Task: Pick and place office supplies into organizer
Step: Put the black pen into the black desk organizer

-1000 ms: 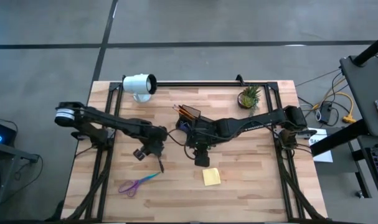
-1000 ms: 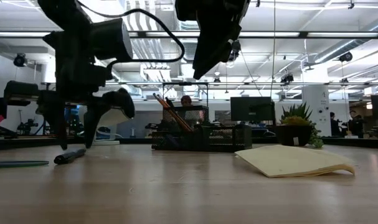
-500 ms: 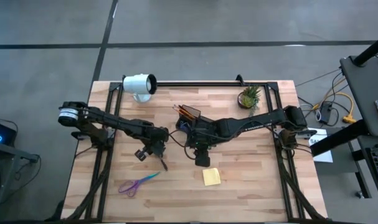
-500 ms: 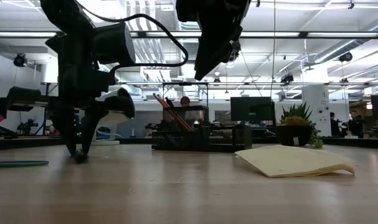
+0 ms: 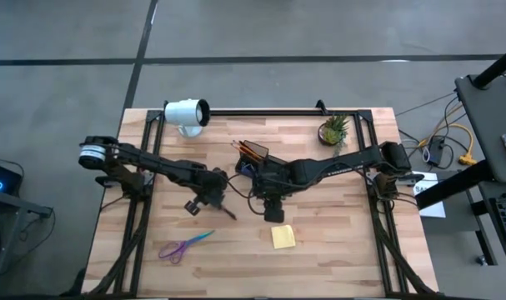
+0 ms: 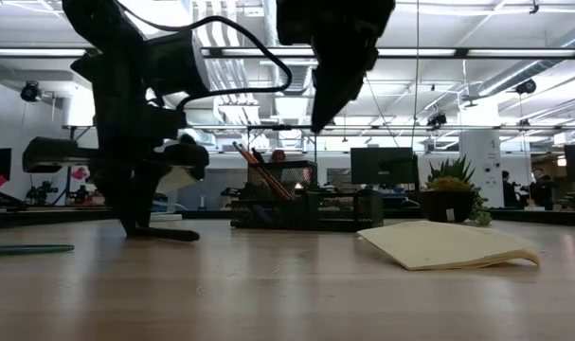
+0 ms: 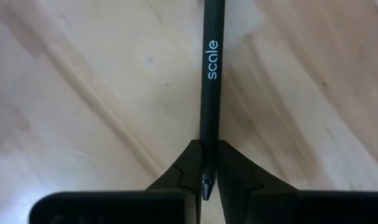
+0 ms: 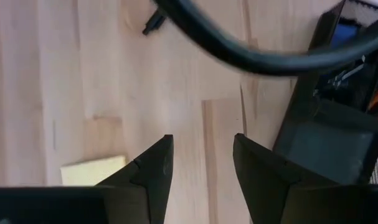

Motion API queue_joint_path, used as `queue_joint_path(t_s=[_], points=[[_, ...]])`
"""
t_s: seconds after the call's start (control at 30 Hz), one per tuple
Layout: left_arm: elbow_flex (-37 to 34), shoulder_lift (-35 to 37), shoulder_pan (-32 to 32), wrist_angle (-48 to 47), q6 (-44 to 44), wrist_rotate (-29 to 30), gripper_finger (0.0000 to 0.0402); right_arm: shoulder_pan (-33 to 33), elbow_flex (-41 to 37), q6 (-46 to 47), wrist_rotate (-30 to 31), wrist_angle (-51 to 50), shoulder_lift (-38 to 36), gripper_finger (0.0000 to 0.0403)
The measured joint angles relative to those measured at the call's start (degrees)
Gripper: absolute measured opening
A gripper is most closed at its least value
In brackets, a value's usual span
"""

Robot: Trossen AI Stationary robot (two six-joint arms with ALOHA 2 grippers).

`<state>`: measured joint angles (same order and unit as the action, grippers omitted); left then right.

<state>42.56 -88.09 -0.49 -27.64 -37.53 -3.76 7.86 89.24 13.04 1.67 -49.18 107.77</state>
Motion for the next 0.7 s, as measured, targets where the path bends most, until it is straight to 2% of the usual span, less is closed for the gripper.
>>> queue_joint_path(t_s=[0.23,0.53,0.7], points=[[0.8,2.1,0.2,1.9,3.1,3.3,0.0010,0.4,-2.7,-0.8,0.0,0.8,0.0,0.0155],[0.9,9.4,0.1,3.2,10.0,3.3,0.0009,0.4,-4.2,-0.2,0.0,9.8,0.0,0.0155],[0.9,11.8,0.3,5.1,12.2,8.2,0.0008,0.4,-4.3,1.4,0.0,14.3,0.0,0.0155]])
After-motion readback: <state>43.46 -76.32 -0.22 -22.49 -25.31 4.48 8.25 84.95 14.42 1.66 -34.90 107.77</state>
